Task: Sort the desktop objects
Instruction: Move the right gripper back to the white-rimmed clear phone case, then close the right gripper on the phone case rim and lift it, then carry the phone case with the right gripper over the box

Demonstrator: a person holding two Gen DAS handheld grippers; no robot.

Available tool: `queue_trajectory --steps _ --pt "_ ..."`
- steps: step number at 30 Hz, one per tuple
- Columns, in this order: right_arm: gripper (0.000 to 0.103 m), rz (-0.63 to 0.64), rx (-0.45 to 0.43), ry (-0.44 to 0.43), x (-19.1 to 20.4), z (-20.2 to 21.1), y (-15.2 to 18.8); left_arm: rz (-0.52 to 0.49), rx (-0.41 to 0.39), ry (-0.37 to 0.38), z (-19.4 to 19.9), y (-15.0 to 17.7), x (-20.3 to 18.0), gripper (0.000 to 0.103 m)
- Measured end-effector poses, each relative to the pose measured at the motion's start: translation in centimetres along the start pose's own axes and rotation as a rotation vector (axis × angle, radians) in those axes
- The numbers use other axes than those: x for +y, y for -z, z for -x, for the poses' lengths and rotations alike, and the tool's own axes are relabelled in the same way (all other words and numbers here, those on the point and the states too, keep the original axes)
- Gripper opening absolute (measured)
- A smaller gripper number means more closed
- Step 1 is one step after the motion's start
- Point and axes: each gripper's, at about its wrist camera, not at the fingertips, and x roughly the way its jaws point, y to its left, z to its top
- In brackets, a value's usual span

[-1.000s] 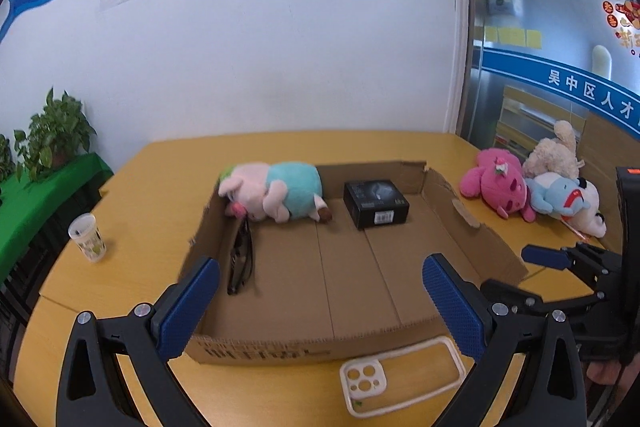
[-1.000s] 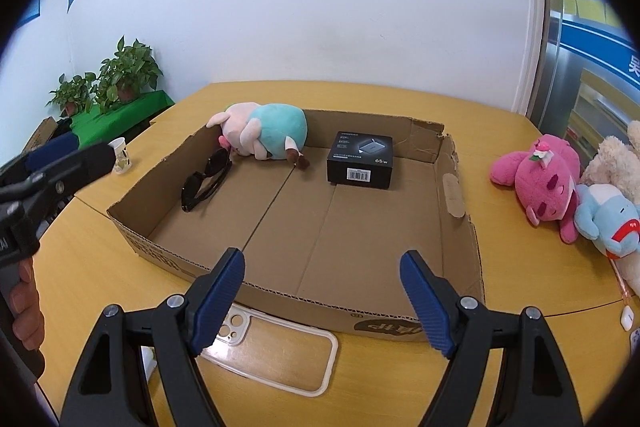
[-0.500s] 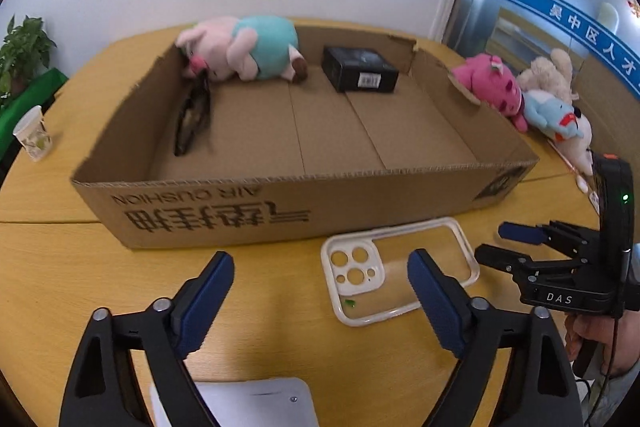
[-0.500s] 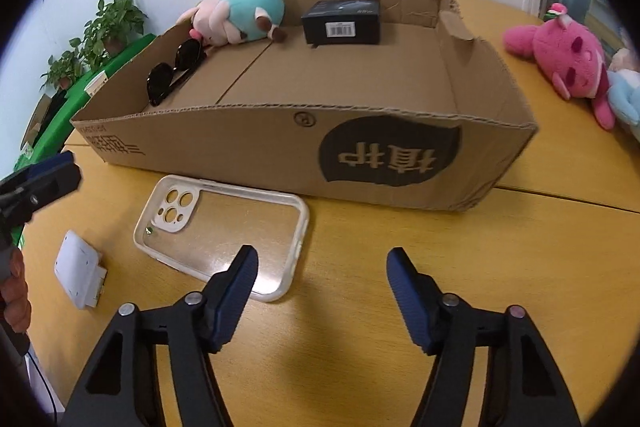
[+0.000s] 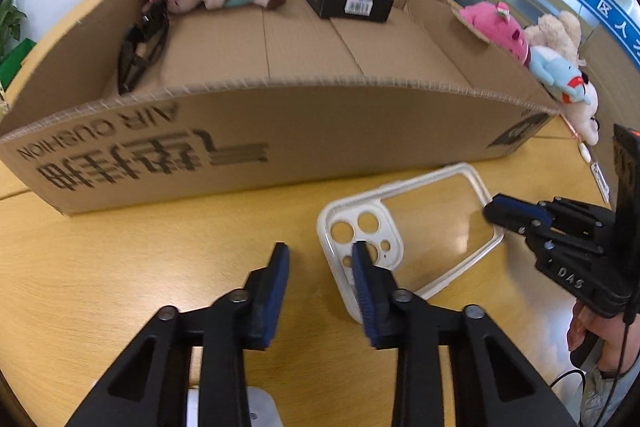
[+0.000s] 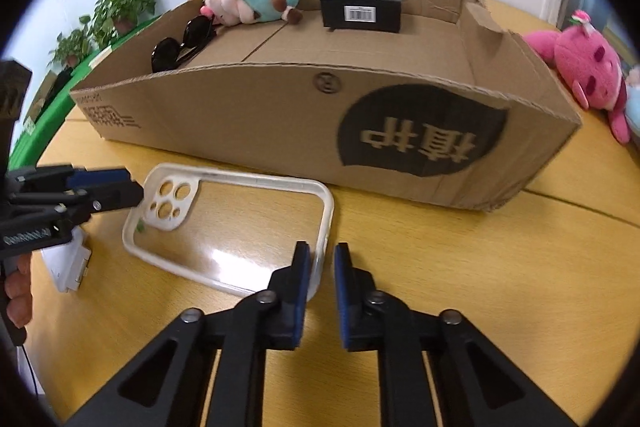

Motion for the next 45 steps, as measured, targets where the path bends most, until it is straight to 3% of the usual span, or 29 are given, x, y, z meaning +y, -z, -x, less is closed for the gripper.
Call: queue_trajectory --steps 5,12,20,28,34,41,45 --pt "0.011 -0.017 -0.004 -0.026 -0.1 0.4 0.6 -0.015 0.005 0.017 -0.2 0.3 -0.5 0.010" --pt "0.009 -0.022 -0.005 -0.041 0.2 0.6 0.7 -0.007 -0.007 0.032 0.0 0.1 -0.4 0.007" --pt "0.008 -0.026 -0.140 -0.062 1.0 4.5 0.1 -0.014 -0.143 0.043 5.4 -1.0 -0.7 0.007" --pt "0.009 0.026 -0.338 -0.053 2.3 11.3 -3.9 -0.059 -0.361 0.040 13.5 -5.5 -1.8 0.005" --pt "0.009 0.084 -0.460 -0.021 2.7 15.3 -7.4 -0.131 -0.477 0.036 18.1 -9.8 -2.7 0.005" --pt "0.009 0.127 -0.547 -0.019 2.8 17.9 -12.7 -0.190 -0.559 -0.049 21.4 -13.9 -4.0 0.005" --pt "0.009 0.153 -0.549 -0.036 3.2 18.0 -15.8 -0.176 -0.536 -0.065 21.3 -16.1 -3.4 0.005"
